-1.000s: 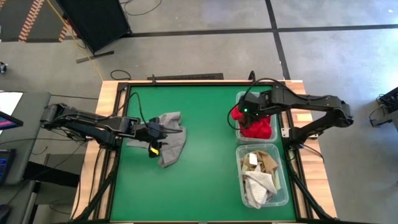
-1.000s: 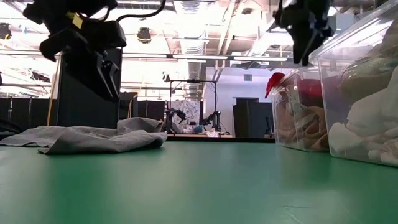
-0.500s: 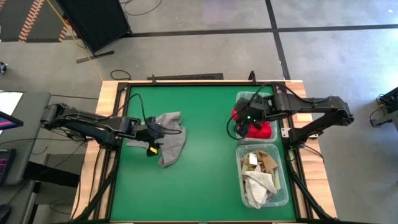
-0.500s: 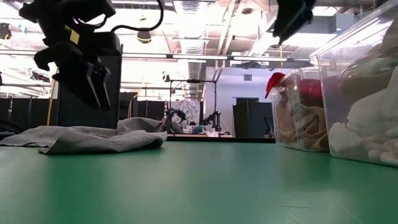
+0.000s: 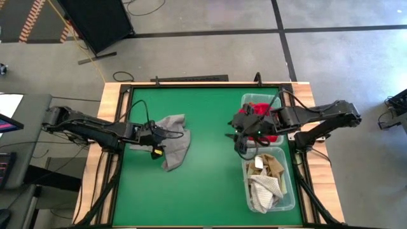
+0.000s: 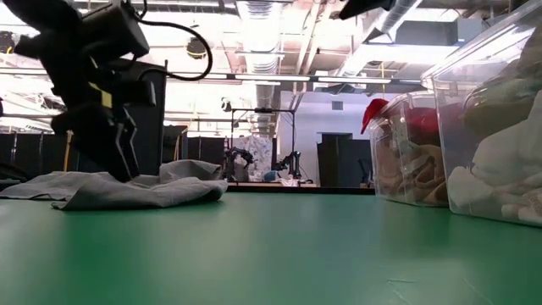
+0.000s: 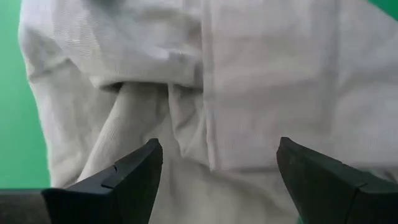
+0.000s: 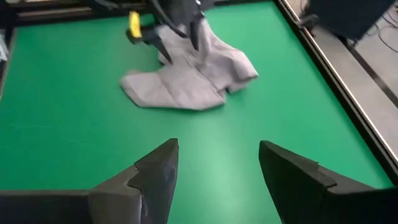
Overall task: Sort towels by color in basket
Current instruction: Put the grey towel into the top transparent bin
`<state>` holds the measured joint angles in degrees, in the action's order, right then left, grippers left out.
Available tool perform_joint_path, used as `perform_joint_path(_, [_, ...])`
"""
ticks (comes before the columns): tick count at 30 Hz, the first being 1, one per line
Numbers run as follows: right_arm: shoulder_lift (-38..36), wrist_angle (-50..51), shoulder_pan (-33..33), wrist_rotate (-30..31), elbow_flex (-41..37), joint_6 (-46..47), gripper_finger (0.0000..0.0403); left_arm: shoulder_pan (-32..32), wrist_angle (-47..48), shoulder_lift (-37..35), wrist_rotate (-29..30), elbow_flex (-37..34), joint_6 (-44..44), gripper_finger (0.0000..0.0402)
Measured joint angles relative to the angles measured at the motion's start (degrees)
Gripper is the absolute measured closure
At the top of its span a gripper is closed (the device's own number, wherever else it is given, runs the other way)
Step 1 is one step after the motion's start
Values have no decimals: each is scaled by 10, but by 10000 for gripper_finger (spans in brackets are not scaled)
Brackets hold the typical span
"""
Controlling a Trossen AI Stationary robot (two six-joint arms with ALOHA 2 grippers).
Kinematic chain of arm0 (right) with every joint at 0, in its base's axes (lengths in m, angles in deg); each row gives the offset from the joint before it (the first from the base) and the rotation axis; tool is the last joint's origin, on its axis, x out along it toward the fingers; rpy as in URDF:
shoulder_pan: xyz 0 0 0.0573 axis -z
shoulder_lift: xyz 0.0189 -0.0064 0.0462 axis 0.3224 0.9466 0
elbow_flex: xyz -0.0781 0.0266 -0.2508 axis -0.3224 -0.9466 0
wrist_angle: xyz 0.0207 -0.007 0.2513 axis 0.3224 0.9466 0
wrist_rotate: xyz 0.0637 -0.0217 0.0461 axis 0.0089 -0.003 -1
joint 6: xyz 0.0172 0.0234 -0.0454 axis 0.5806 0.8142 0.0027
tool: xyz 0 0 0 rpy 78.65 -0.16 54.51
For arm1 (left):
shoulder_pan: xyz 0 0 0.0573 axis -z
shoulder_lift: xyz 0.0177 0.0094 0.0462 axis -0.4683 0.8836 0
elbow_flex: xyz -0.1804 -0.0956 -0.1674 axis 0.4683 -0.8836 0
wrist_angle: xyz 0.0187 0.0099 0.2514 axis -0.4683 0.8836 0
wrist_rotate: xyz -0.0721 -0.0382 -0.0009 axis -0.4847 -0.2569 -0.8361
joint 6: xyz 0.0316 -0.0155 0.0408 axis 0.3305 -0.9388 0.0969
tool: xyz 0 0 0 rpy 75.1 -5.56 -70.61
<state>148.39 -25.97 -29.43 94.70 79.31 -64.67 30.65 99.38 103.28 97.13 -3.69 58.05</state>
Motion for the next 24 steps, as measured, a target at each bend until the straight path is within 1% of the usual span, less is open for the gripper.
perform_joint_path(5, [6, -26, -6, 3, -10, -1, 148, -12, -84, 6, 0, -33, -10, 98])
perform_joint_path(7, [14, -30, -7, 4, -10, -2, 148, -19, -84, 15, -1, -37, -11, 98])
perform_joint_path(11, [38, -60, -10, 4, -10, -10, 148, -25, -94, 54, -1, -40, -15, 102])
perform_joint_path(15, [67, -100, -20, 2, -10, -36, 148, -25, -128, 106, -7, -38, -15, 121])
perform_joint_path(17, [81, -119, -23, -2, -10, -50, 148, -25, -152, 131, -17, -38, -11, 141])
perform_joint_path(19, [93, -128, -26, -2, -10, -59, 148, -25, -179, 151, -31, -38, -5, 172])
perform_joint_path(21, [107, -125, -25, -4, -10, -60, 148, -24, -198, 164, -42, -38, 3, 211])
perform_joint_path(24, [129, -106, -25, -6, -10, -67, 148, -24, -210, 169, -56, -38, 19, 282])
